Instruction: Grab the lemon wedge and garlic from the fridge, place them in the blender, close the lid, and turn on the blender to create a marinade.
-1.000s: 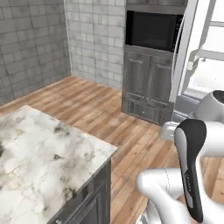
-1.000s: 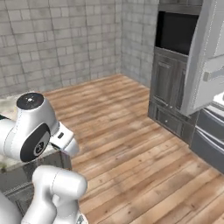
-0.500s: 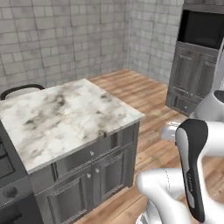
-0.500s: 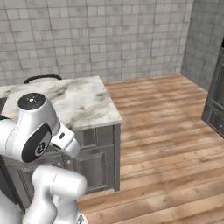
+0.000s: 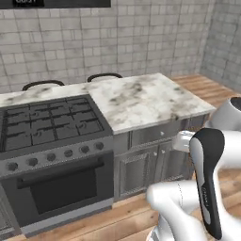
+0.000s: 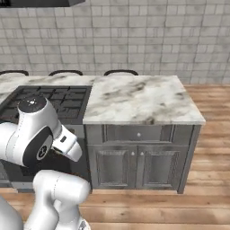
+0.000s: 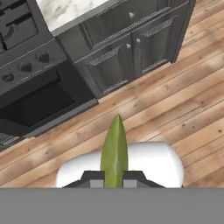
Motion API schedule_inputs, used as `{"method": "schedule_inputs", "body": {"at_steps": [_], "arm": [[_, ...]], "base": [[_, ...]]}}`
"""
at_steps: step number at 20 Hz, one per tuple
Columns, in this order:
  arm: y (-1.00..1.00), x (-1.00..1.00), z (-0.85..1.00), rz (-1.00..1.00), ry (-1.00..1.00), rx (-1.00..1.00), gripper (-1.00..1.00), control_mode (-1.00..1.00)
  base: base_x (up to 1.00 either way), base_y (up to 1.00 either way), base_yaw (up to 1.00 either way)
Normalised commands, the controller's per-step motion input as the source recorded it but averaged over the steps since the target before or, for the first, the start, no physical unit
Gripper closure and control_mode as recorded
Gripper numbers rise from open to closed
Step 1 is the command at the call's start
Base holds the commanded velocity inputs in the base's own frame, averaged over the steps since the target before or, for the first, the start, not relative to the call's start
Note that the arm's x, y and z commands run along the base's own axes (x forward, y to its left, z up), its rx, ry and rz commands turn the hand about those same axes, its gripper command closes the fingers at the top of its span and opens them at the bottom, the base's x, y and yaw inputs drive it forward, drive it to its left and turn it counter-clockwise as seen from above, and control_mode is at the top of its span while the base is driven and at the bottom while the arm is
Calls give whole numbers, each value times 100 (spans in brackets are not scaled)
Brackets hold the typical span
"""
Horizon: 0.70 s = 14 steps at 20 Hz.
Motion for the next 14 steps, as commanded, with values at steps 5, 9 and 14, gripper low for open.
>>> {"method": "schedule_inputs", "body": {"at_steps": [5,9,14], "arm": [[0,0,0,0,0,0,100,100],[0,0,0,0,0,0,100,100],[0,0,0,0,0,0,100,100]], "base": [[-51,100,42],[-28,100,35],[-5,100,28]]}}
